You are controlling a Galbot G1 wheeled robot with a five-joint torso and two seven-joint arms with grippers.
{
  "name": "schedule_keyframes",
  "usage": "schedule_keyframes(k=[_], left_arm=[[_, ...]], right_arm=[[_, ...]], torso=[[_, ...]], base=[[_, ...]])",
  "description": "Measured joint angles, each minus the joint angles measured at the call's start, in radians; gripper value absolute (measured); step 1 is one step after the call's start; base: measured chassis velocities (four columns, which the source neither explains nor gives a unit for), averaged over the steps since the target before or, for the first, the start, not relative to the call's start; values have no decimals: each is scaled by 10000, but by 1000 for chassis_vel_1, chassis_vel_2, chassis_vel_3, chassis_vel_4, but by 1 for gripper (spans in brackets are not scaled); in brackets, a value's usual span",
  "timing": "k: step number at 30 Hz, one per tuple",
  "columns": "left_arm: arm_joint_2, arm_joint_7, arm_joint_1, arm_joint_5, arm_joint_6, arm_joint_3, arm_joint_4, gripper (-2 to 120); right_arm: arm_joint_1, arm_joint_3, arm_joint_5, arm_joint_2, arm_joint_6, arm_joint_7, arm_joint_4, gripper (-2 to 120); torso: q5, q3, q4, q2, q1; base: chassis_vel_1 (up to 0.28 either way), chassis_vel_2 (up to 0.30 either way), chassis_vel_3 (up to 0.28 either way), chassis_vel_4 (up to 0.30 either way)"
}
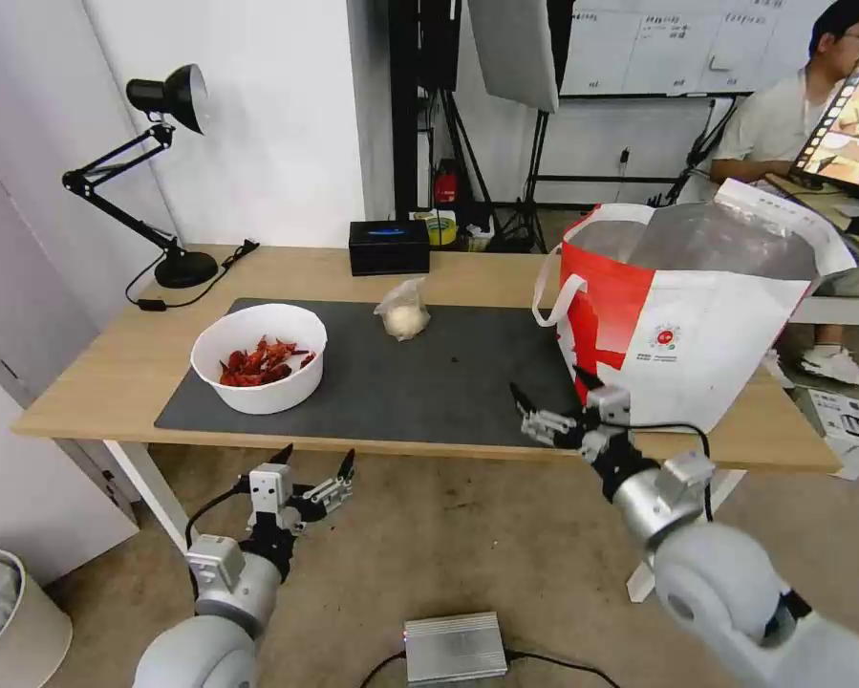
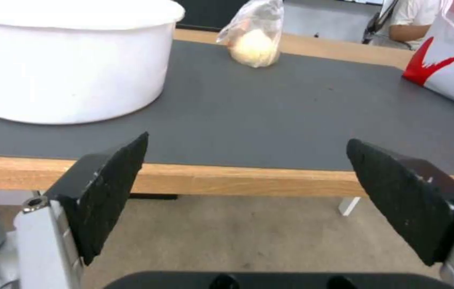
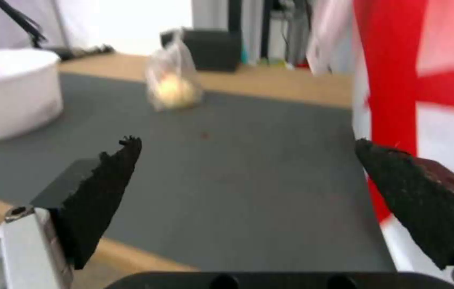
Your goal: Pick up the trash from the table and place it into the takeout bag.
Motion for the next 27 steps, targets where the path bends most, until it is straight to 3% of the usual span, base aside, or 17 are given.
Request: schedule_keyframes(k=[13,27], left_arm=[[6,-8,-47,-2,16,19,56,100],[-43,-15,79,45,39,3,-20,100]], right_arm=[[-1339,-242,-434,200,-206,877,169,100],[-1723,-239,-805,263,-141,930,217,100]], torso=[[1,0,0,-1,0],[1,1,0,-1,1]], base=[[0,0,0,0],[0,0,0,0]])
